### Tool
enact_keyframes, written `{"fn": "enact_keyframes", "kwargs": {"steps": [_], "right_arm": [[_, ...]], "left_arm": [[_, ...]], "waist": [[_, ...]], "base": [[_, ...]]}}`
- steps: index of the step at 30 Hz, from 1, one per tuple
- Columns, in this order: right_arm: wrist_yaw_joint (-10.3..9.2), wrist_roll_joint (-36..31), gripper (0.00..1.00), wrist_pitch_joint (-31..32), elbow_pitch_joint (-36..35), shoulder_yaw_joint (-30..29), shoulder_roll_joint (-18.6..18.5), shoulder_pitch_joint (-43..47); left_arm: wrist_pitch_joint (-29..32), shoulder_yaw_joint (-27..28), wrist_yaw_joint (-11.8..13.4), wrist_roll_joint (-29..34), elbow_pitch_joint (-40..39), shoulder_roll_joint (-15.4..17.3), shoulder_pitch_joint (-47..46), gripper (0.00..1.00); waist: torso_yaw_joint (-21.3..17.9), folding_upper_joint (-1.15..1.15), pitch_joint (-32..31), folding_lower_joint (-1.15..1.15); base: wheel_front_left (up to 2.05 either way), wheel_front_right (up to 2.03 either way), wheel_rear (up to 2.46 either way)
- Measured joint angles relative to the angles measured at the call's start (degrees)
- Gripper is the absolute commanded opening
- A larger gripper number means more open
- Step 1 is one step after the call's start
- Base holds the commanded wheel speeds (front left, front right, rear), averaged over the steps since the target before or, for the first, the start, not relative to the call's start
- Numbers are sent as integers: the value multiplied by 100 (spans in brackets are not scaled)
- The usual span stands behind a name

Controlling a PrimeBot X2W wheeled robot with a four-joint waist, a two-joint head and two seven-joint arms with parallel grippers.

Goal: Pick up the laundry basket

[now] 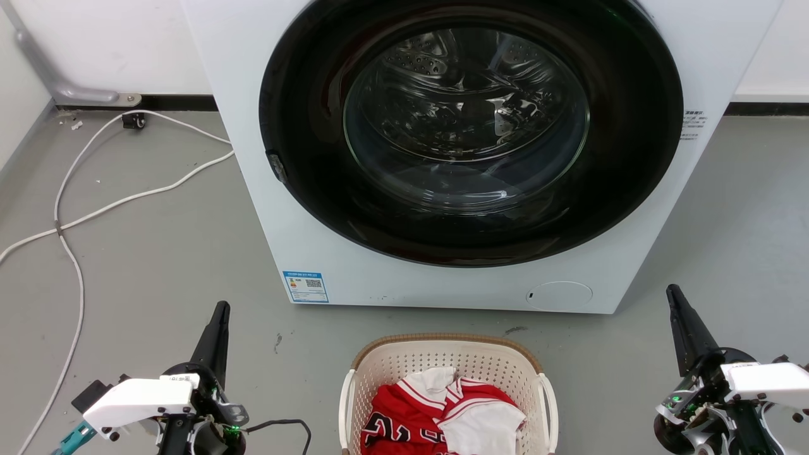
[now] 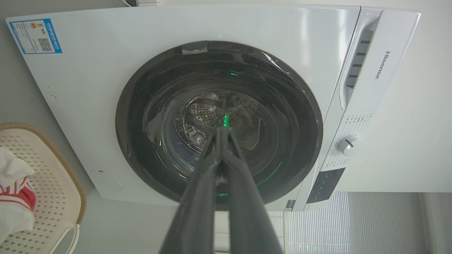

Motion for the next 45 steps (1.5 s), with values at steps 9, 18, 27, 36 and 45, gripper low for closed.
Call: {"fn": "enact_keyframes", "kwargs": {"steps": [9,18,27,36,45], "right_arm": [[0,0,0,0,0,0,0,0],[0,0,0,-1,0,1,0,0],[0,0,0,0,0,1,0,0],[-1,-20,100,-121,144,65,22,249],[-1,-191,100,-375,54,96,25,303]], "left_arm": [[0,3,0,13,0,-2,-1,0],[1,7,0,14,0,-4,-1,0],[2,10,0,14,0,-5,-1,0],[-123,-38,8,30,147,-37,232,100],[-367,-25,7,154,96,-37,275,100]], "waist": [[0,0,0,0],[0,0,0,0],[0,0,0,0],[-2,0,2,0],[-7,0,2,0]], "base": [[0,0,0],[0,0,0],[0,0,0],[0,0,0],[0,0,0]]}}
